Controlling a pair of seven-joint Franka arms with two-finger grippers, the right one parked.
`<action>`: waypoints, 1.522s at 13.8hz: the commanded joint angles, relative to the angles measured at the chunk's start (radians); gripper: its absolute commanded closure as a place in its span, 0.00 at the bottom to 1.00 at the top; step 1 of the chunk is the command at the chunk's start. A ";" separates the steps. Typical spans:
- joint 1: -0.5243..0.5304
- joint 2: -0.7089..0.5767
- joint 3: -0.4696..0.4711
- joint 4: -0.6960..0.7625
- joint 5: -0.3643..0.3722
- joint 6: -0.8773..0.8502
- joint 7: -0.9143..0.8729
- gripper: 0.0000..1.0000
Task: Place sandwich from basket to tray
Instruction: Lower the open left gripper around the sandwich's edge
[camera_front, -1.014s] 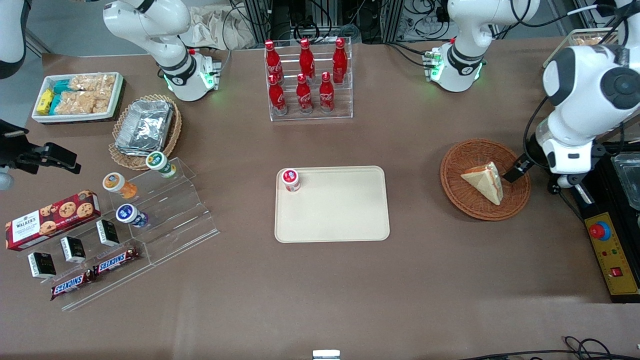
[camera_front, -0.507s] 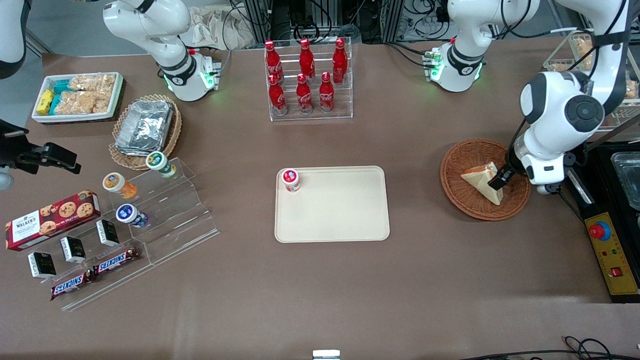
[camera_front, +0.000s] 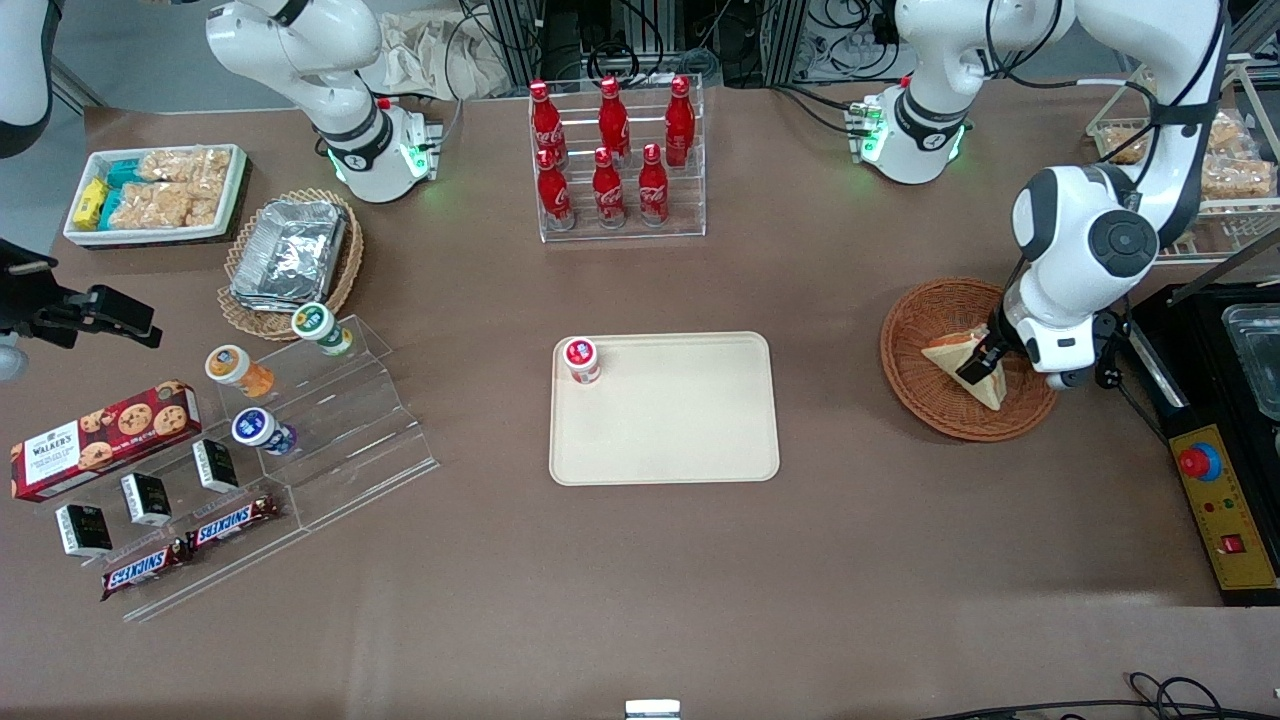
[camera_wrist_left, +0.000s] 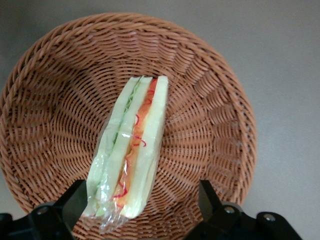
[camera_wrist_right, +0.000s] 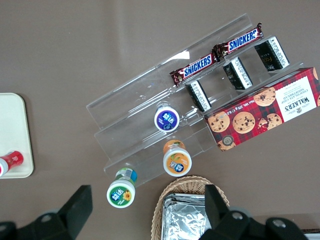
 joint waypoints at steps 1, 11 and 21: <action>0.001 0.008 0.013 -0.045 0.003 0.095 -0.039 0.00; 0.001 0.059 0.014 -0.042 0.003 0.154 -0.105 1.00; -0.008 0.050 0.004 0.098 0.013 0.010 -0.106 1.00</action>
